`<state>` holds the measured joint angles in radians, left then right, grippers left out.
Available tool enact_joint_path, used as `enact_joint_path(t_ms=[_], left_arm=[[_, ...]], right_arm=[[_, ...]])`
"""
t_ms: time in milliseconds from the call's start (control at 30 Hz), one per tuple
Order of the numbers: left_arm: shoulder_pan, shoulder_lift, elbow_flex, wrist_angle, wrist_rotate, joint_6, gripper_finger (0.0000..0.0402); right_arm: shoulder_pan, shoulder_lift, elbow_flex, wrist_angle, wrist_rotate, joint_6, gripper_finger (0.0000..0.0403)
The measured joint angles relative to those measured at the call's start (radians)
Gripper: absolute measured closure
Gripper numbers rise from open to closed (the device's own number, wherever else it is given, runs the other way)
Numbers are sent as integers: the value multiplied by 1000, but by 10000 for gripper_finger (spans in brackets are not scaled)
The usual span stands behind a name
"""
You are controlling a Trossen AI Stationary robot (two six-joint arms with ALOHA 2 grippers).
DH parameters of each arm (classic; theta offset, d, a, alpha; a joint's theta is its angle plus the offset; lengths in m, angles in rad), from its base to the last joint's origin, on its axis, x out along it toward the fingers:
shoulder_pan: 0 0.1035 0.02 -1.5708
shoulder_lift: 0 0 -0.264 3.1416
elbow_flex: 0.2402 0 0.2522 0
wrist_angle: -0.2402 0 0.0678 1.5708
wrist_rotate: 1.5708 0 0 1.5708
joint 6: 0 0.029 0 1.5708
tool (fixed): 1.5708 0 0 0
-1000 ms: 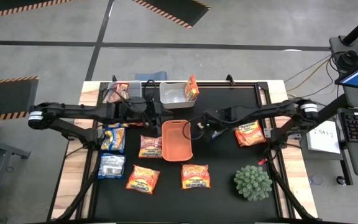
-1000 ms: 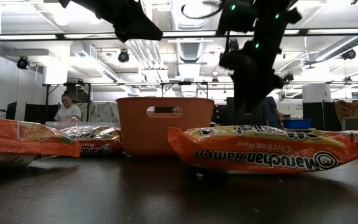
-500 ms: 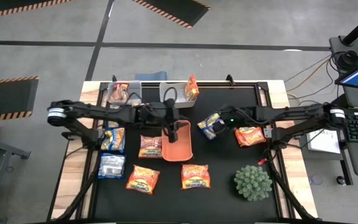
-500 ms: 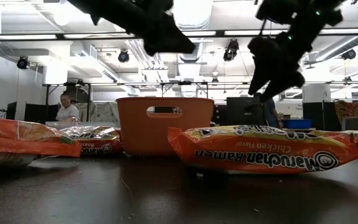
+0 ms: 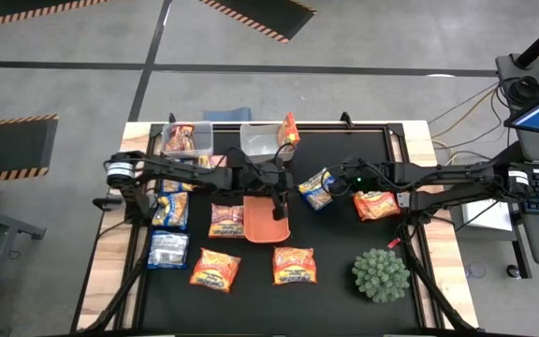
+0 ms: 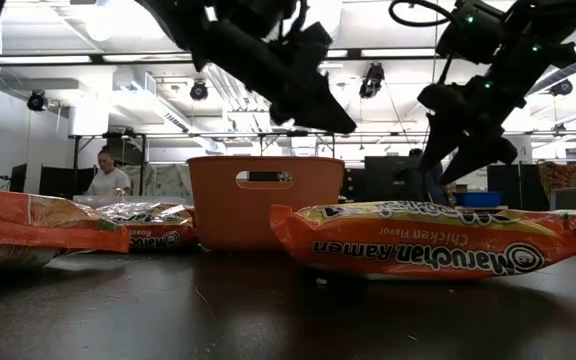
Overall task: Sort Maruchan noodles
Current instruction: Put the blue bag into the orange bin
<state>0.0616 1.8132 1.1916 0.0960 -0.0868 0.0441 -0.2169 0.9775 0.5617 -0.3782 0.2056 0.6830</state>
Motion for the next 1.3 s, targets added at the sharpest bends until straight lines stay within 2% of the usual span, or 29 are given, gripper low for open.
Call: enact_joint_path(t_ms=[167, 267, 367, 433, 600, 733, 1100, 1300], left_arm=[[0, 44, 37, 1, 0, 19, 326], [0, 73, 60, 3, 0, 25, 326], [0, 107, 80, 0, 0, 25, 326], [0, 132, 93, 3, 0, 25, 326], [0, 191, 123, -2, 0, 25, 326], [0, 221, 152, -1, 0, 25, 326], [0, 277, 224, -10, 0, 48, 326], [0, 280, 222, -9, 0, 48, 326]], right_arm=[[0, 9, 1, -3, 5, -1, 145], [0, 11, 1, 10, 43, 4, 150], [0, 11, 2, 32, 99, 65, 155], [-12, 10, 2, 27, 95, 106, 159], [-59, 8, 2, 20, -25, 127, 168], [-99, 4, 2, 20, -59, 99, 169], [-313, 6, -11, 19, -338, -46, 154], [-335, 52, -53, 81, -364, -139, 143]])
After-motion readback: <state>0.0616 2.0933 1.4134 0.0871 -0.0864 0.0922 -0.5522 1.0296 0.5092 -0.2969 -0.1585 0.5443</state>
